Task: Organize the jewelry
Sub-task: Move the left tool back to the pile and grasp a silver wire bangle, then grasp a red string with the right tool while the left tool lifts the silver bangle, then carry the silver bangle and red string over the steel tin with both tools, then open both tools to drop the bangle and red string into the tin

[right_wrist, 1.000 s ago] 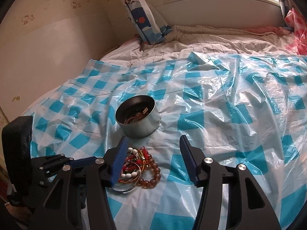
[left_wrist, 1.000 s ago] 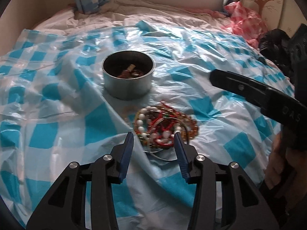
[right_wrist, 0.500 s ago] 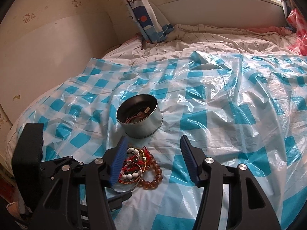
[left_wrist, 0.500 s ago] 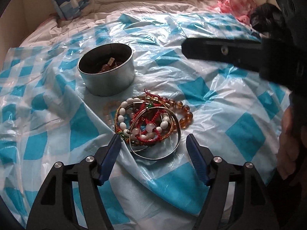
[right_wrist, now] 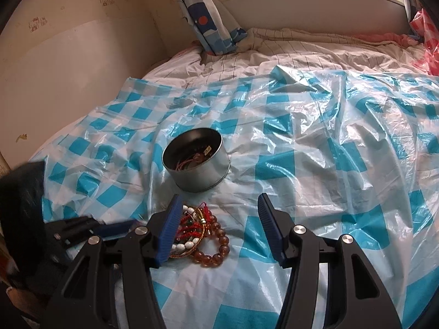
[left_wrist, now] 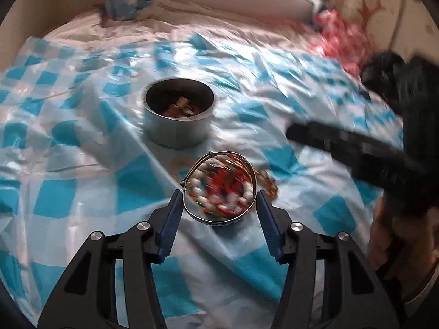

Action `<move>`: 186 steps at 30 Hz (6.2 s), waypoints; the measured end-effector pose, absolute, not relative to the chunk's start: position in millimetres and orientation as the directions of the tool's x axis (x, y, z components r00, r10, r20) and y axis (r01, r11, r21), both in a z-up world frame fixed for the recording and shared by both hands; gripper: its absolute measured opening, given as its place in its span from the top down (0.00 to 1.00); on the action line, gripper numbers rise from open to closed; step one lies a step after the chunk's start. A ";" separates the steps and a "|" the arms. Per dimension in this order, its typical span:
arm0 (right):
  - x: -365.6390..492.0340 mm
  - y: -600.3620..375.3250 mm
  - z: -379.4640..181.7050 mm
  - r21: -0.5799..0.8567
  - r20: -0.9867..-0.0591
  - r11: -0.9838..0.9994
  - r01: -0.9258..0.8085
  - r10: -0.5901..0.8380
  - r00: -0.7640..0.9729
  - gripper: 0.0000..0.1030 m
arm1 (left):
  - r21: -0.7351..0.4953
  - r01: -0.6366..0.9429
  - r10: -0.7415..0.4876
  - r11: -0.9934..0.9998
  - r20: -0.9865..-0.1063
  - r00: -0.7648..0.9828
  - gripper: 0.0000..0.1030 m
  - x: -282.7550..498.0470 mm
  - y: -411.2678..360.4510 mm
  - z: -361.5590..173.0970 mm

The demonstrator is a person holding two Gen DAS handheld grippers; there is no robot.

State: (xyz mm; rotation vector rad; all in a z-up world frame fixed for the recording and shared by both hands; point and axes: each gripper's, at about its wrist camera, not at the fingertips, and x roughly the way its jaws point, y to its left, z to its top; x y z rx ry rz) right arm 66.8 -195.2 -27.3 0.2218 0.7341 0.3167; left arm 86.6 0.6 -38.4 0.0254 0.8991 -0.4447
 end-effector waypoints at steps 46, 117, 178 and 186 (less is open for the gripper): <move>97.7 -183.5 -45.8 0.450 -0.636 0.856 -0.256 0.508 0.581 0.97 | -0.087 0.077 -0.113 0.993 -0.872 0.476 0.85 138.3 66.9 -78.6; 80.7 -201.4 -4.7 0.506 -0.390 0.779 -0.369 0.589 0.708 0.98 | -0.155 0.201 -0.249 0.967 -0.736 0.629 0.95 136.3 28.7 -19.2; 193.4 -161.4 -40.5 0.442 -0.551 0.859 -0.259 0.487 0.677 0.98 | -0.131 0.017 -0.110 0.991 -0.747 0.655 0.50 211.2 36.7 -19.8; 191.3 -156.3 -40.7 0.426 -0.547 0.865 -0.264 0.479 0.687 0.58 | -0.064 0.029 -0.067 0.998 -0.730 0.680 0.45 207.4 29.2 -13.8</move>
